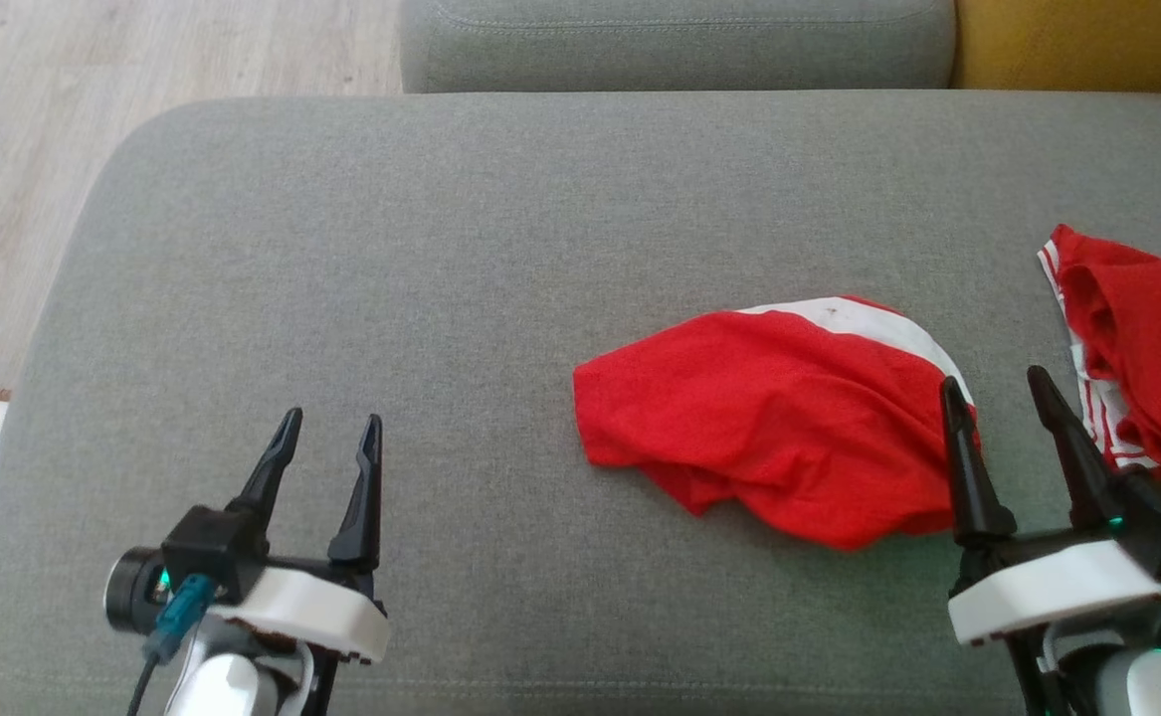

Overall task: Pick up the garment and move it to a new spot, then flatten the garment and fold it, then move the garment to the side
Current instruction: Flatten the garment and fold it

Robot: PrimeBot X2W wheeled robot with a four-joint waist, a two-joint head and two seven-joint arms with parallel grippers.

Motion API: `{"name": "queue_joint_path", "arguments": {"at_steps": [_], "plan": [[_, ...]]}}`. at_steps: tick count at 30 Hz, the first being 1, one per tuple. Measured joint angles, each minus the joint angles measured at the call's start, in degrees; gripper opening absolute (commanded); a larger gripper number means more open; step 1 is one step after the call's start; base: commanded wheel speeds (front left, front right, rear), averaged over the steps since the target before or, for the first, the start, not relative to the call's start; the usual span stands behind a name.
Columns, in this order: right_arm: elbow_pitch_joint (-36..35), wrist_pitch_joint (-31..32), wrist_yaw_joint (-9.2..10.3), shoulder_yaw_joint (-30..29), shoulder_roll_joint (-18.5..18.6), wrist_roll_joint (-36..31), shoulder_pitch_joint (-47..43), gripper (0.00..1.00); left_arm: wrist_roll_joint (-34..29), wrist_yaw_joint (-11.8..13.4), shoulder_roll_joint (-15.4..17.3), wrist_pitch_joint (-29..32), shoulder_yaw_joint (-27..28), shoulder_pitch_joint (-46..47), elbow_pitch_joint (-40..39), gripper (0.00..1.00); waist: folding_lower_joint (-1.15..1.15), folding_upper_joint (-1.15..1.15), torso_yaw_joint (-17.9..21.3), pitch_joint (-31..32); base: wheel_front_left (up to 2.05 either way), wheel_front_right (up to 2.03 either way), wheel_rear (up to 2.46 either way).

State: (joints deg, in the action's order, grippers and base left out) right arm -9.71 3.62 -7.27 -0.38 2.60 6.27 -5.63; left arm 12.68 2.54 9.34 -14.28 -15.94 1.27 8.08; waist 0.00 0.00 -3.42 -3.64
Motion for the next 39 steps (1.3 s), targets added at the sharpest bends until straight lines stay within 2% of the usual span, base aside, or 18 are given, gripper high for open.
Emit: {"name": "queue_joint_path", "arguments": {"at_steps": [13,18,21,25,31,39], "plan": [[-0.7,0.56,0.0,-0.22,-0.02,1.76,-1.32,1.0,-0.09,0.43,1.24,0.66,-0.53,0.16,-1.05,1.0,0.0,0.0,-0.1,-1.08,0.0,0.0,0.0],[-0.98,0.94,0.0,0.04,-0.02,1.81,-0.6,1.0,0.02,-3.23,0.68,4.16,-4.23,4.59,-0.16,1.0,0.0,0.0,0.17,-3.5,0.0,0.0,0.0],[-0.81,0.94,0.0,0.74,-0.03,1.81,0.25,1.0,1.09,-5.9,-1.0,7.68,-6.3,10.74,3.12,1.0,0.0,0.0,0.77,-5.39,0.0,0.0,0.0],[-0.41,0.92,0.0,1.93,-0.03,1.94,2.72,1.0,3.96,-8.18,-2.9,12.47,-8.36,17.34,9.9,1.0,0.01,0.0,2.66,-7.63,0.0,0.0,0.0],[1.09,0.34,0.0,2.47,-0.03,2.72,3.98,1.0,7.6,-9.57,-3.81,15.28,-10.8,24.13,21.05,1.0,0.01,0.0,6.39,-10.38,0.0,0.0,0.0],[2.5,-0.48,0.0,2.38,-0.03,4.06,3.99,1.0,11.96,-9.69,-3.57,17.29,-15.26,29.25,27.92,1.0,0.01,0.0,9.47,-12.17,0.0,0.0,0.0]]}}
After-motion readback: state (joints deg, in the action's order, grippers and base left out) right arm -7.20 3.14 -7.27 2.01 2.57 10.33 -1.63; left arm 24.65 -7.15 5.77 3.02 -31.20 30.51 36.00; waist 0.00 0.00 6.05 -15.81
